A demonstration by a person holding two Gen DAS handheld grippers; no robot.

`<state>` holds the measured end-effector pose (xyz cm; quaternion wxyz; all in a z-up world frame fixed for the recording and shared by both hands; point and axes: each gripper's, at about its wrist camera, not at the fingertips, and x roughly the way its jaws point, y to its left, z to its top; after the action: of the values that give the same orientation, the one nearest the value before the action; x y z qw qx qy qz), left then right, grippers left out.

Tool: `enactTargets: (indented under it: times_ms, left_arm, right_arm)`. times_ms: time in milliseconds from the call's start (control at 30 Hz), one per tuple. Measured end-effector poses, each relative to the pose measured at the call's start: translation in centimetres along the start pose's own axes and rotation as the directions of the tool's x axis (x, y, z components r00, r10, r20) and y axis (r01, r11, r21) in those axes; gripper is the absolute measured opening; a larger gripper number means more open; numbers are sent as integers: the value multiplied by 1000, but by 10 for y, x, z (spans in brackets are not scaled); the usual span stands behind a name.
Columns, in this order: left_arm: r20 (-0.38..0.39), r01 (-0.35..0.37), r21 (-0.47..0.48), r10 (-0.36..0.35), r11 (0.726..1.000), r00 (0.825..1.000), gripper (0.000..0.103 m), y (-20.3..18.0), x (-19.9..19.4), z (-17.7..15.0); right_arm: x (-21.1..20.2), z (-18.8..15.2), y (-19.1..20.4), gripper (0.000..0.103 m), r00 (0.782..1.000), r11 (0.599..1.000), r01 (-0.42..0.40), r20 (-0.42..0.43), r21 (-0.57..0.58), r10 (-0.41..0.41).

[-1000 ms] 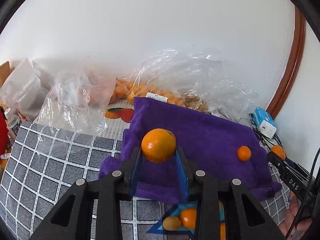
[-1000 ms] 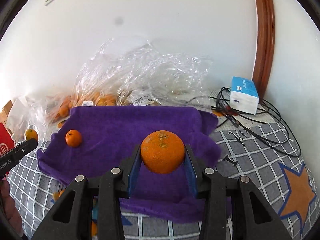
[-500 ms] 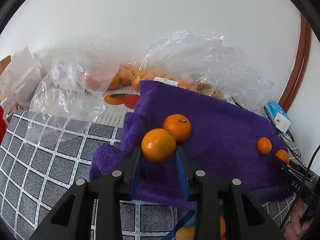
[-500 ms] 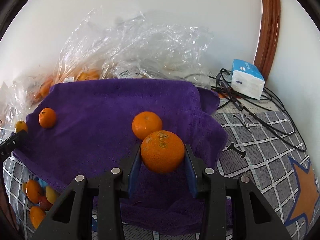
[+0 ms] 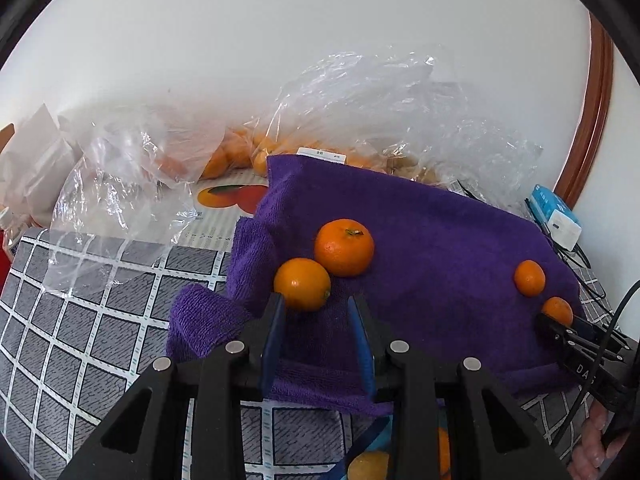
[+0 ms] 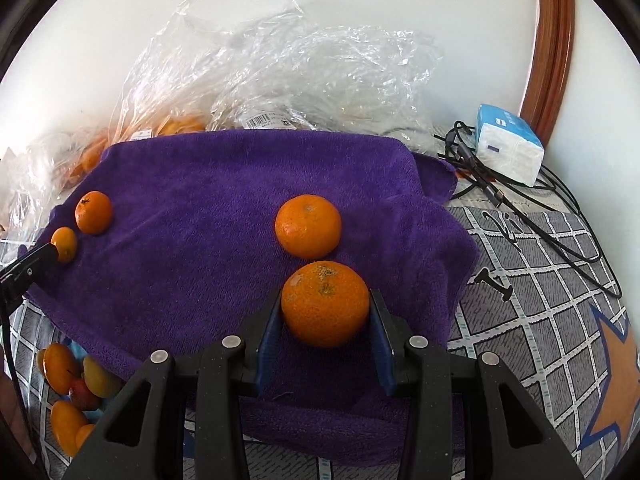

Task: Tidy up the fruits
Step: 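Carry both oranges onto the purple towel and open both grippers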

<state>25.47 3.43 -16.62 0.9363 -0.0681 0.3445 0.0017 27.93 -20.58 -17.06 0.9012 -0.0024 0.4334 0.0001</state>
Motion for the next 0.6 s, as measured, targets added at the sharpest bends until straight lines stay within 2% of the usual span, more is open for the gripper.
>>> enactTargets:
  times_ms: [367,500,600]
  left_arm:
    - [1,-8,6,8,1000,1000,31,0,1,0]
    - [5,0,-11,0,1000,1000,31,1,0,0]
    - [10,13,-27,-13,1000,1000,37,3,-4,-1]
  right_arm:
    - [-3,-1,2,44,1000,1000,8,5,-1,-8]
    - [-11,-2,4,64,999,1000,-12,37,-11,12]
    - [-16,-1,5,70,998,1000,-17,63,-14,17]
